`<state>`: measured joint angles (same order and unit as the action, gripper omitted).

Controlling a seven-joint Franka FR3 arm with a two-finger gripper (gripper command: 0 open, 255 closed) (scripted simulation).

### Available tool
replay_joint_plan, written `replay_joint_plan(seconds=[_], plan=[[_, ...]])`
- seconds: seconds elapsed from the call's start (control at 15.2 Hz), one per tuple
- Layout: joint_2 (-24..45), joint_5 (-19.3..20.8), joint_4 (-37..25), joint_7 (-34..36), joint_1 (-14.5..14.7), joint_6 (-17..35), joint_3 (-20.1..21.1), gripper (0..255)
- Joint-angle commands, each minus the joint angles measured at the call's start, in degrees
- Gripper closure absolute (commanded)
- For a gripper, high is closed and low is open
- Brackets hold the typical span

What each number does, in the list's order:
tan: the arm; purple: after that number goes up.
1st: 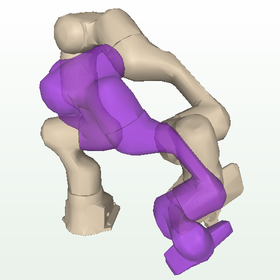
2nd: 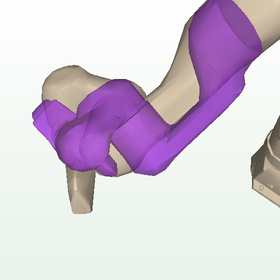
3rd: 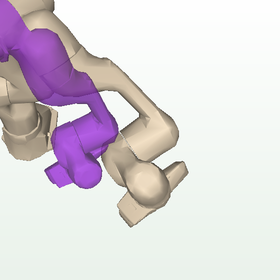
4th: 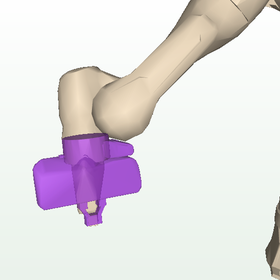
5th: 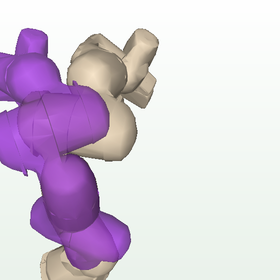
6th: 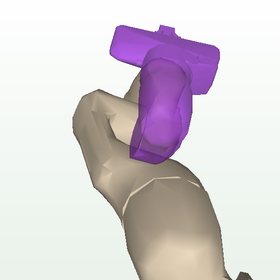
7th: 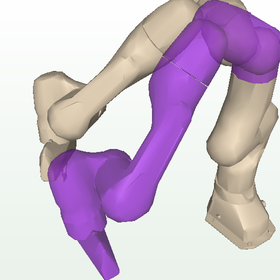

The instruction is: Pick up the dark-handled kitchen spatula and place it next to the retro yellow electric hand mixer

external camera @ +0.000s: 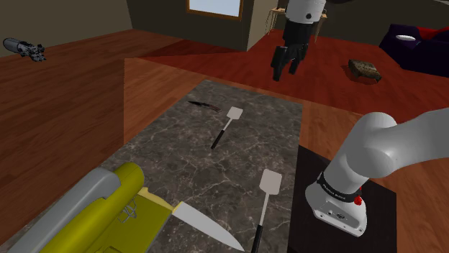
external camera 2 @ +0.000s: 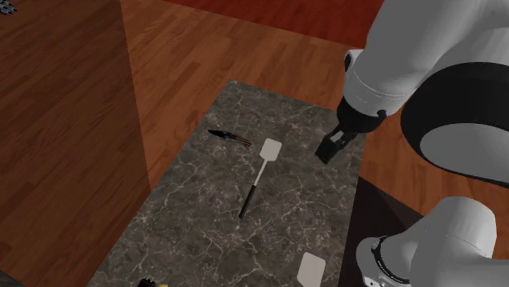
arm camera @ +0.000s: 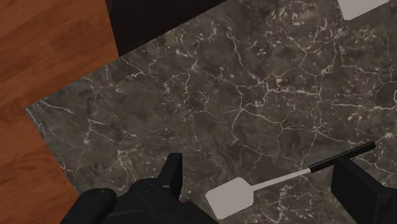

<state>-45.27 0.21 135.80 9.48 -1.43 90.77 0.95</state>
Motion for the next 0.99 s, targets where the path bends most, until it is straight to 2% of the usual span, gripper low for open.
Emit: replay_joint_plan(seconds=[0.0,0.46,0.92], plan=[[0.0,0.0,0.0,0.0,0.0,0.0,0.0,0],[7.72,-6.41,4.7,22.66,-4.27,11.7,8.26,0],[20.32,-10.17,4.73,44.45,-8.9,24.34,15.54,0]])
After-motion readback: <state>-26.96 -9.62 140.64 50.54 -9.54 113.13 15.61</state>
